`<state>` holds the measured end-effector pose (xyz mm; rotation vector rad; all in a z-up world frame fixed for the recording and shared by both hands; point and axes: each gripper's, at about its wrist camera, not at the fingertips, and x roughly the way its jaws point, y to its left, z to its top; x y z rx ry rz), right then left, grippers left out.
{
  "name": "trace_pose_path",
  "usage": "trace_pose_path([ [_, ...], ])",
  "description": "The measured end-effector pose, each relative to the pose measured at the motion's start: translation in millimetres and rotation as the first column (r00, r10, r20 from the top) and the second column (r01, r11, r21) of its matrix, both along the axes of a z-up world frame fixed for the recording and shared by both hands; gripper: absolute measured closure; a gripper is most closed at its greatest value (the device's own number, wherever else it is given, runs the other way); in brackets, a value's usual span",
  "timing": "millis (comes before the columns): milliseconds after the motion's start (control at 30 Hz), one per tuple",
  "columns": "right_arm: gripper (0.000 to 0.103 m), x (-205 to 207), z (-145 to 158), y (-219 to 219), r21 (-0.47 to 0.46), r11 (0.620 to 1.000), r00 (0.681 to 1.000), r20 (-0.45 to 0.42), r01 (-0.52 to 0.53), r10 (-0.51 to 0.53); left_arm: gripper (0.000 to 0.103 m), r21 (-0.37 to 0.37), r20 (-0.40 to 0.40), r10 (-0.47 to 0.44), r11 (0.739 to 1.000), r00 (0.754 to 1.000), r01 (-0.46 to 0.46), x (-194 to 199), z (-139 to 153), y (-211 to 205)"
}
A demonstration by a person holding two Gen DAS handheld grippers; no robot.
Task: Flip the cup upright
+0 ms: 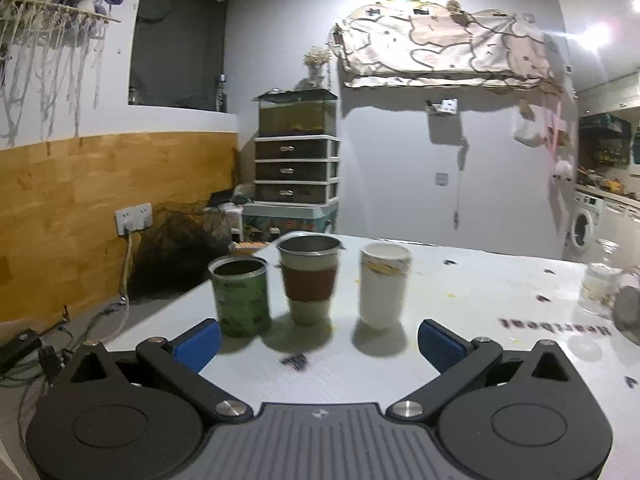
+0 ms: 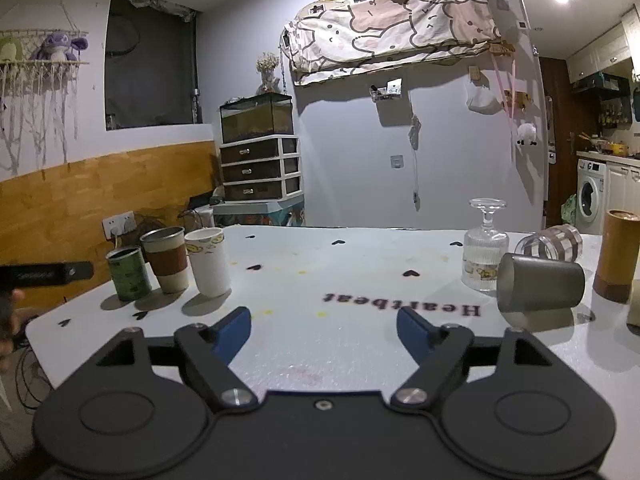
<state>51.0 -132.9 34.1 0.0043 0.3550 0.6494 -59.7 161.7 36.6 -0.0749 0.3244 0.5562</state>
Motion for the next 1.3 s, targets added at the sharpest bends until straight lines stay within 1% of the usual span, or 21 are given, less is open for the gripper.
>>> trace_pose_path([
  [33,0.016,1,-1,2,-0.008,1.000,1.000,-0.002,0.002,-0.002,0.000,-0.011,-0.001,-0.012,1.000,1.000,0.012,-2,-3,-4],
  [100,0.009,4,-3,4,-0.015,1.000,1.000,-0.008,0.003,-0.003,0.000,-0.028,0.000,-0.028,0.999,1.000,0.028,-4,-7,-12],
  [233,0.000,7,-7,8,-0.028,1.000,1.000,-0.009,0.008,-0.008,0.000,-0.050,-0.011,-0.056,0.997,0.998,0.055,-2,-17,-29],
  [333,0.000,9,-10,11,-0.046,0.999,1.000,-0.011,0.005,-0.006,0.000,-0.050,-0.028,-0.092,0.995,0.995,0.091,1,-21,-40],
  [433,0.000,11,-12,13,-0.065,0.998,1.000,-0.015,0.011,-0.012,0.000,-0.034,-0.035,-0.102,0.994,0.994,0.101,1,-23,-50],
  [533,0.000,11,-14,14,-0.074,0.997,1.000,-0.016,0.017,-0.018,0.000,-0.037,-0.034,-0.108,0.994,0.994,0.107,1,-24,-54],
  [1300,0.000,11,-14,13,-0.076,0.997,1.000,-0.014,0.016,-0.017,0.000,-0.044,-0.042,-0.065,0.997,0.997,0.063,1,-25,-45],
])
